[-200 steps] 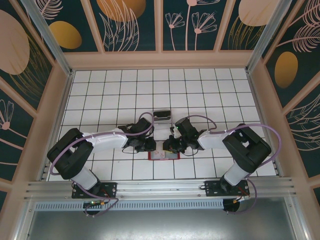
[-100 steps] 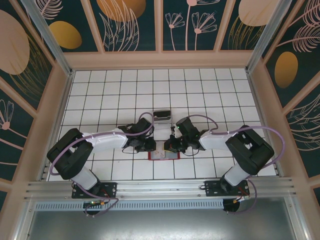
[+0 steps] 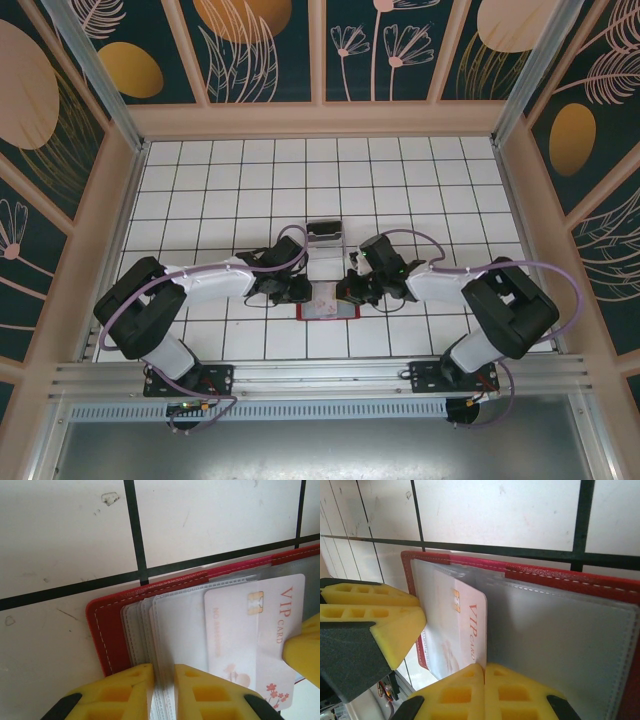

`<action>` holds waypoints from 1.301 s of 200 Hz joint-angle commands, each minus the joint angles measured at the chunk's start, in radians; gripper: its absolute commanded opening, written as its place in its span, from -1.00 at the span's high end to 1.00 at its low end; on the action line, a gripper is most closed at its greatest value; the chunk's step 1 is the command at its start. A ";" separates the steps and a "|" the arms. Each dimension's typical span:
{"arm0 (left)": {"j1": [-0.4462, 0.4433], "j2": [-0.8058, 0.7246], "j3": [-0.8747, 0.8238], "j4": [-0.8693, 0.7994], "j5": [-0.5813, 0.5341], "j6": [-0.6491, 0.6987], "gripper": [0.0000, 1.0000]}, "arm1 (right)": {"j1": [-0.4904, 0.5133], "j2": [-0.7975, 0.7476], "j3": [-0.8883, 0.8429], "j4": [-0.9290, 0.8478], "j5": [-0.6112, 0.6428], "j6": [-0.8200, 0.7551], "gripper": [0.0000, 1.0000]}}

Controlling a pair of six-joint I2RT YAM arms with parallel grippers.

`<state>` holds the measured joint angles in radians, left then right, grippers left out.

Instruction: Take the credit cards out of the card holder

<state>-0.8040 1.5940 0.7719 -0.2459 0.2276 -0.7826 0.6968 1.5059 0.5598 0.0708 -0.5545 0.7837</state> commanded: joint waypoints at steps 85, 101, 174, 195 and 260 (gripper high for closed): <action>0.002 0.009 -0.028 -0.095 -0.027 -0.001 0.59 | -0.023 -0.118 0.000 -0.163 0.083 -0.070 0.95; 0.002 0.005 -0.028 -0.090 -0.023 -0.005 0.59 | -0.023 -0.142 0.000 -0.178 0.088 -0.073 0.95; 0.002 -0.009 -0.024 -0.082 -0.010 -0.007 0.59 | -0.034 -0.233 0.048 -0.281 0.114 -0.108 0.95; 0.002 -0.017 -0.022 -0.079 -0.007 -0.010 0.59 | -0.041 -0.250 0.098 -0.339 0.133 -0.162 0.97; 0.003 -0.032 0.007 -0.093 -0.037 -0.004 0.53 | -0.046 -0.246 0.298 -0.531 0.194 -0.634 1.00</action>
<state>-0.8040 1.5757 0.7719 -0.2798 0.2226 -0.7826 0.6598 1.2625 0.7620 -0.3286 -0.4313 0.4129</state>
